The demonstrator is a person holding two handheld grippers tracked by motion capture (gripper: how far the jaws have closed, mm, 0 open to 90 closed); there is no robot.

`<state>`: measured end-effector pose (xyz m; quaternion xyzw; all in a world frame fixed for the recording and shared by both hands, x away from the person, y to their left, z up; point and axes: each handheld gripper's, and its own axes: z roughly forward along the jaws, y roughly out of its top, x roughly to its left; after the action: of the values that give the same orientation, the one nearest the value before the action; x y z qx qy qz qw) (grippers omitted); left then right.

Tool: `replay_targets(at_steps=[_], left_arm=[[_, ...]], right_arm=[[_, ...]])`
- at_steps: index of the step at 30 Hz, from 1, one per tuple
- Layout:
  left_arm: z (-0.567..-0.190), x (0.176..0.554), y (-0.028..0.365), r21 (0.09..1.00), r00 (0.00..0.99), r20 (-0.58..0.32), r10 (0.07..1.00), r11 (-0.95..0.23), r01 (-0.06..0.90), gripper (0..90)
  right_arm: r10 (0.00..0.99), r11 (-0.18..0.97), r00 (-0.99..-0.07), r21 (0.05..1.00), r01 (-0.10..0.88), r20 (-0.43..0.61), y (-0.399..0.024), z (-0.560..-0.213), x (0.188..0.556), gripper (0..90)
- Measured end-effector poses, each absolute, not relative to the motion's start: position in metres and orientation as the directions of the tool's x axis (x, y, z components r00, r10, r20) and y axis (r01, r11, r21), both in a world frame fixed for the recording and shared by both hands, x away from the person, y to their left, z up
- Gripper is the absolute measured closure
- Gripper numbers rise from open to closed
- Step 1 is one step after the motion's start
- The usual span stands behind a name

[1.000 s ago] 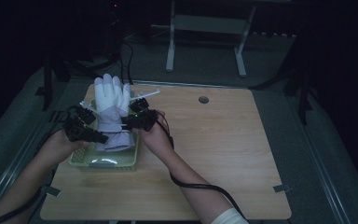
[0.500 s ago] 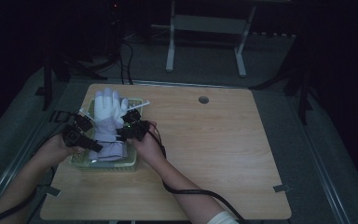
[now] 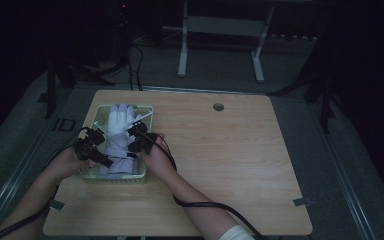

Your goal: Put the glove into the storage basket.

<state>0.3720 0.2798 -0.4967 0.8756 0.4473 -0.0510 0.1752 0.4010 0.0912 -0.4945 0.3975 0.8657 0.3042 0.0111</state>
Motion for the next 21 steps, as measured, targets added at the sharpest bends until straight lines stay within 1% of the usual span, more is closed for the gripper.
replay_targets(at_steps=[6, 7, 9, 10, 12, 15, 17, 18, 19, 20, 21], left_arm=[[-0.509, 0.375, 0.274, 0.219, 0.585, -0.253, 0.771, -0.543, 0.810, 72.9], [-0.511, 0.376, 0.274, 0.217, 0.582, -0.258, 0.771, -0.540, 0.813, 72.3], [-0.513, 0.376, 0.274, 0.221, 0.573, -0.272, 0.773, -0.530, 0.819, 71.7], [-0.514, 0.376, 0.275, 0.225, 0.572, -0.273, 0.773, -0.527, 0.820, 70.4], [-0.515, 0.374, 0.276, 0.244, 0.580, -0.263, 0.771, -0.529, 0.813, 67.2], [-0.515, 0.372, 0.277, 0.266, 0.590, -0.248, 0.768, -0.532, 0.804, 60.7], [-0.514, 0.370, 0.278, 0.279, 0.583, -0.239, 0.776, -0.520, 0.807, 55.6], [-0.514, 0.369, 0.279, 0.289, 0.582, -0.236, 0.778, -0.516, 0.806, 54.8], [-0.514, 0.368, 0.279, 0.297, 0.578, -0.230, 0.783, -0.509, 0.808, 50.1], [-0.514, 0.367, 0.280, 0.308, 0.576, -0.247, 0.779, -0.500, 0.809, 46.2], [-0.514, 0.366, 0.280, 0.318, 0.579, -0.245, 0.778, -0.500, 0.805, 45.8]], right_arm=[[0.705, 0.567, -0.694, 0.472, 0.675, 0.145, 0.103, -0.494, 0.401, 72.9], [0.710, 0.580, -0.694, 0.458, 0.674, 0.123, 0.106, -0.494, 0.401, 71.4], [0.713, 0.582, -0.692, 0.452, 0.676, 0.115, 0.107, -0.494, 0.401, 70.4], [0.717, 0.583, -0.689, 0.448, 0.677, 0.108, 0.107, -0.494, 0.402, 67.6], [0.719, 0.584, -0.688, 0.448, 0.677, 0.103, 0.107, -0.494, 0.403, 61.4], [0.721, 0.576, -0.680, 0.432, 0.694, 0.130, 0.103, -0.498, 0.407, 59.2], [0.716, 0.570, -0.683, 0.443, 0.692, 0.145, 0.102, -0.498, 0.407, 57.3], [0.713, 0.571, -0.686, 0.447, 0.688, 0.145, 0.102, -0.498, 0.407, 55.6], [0.709, 0.575, -0.692, 0.454, 0.680, 0.138, 0.102, -0.497, 0.407, 52.9], [0.704, 0.575, -0.697, 0.465, 0.673, 0.138, 0.101, -0.496, 0.406, 52.0], [0.701, 0.578, -0.700, 0.469, 0.668, 0.134, 0.101, -0.494, 0.407, 50.9]])
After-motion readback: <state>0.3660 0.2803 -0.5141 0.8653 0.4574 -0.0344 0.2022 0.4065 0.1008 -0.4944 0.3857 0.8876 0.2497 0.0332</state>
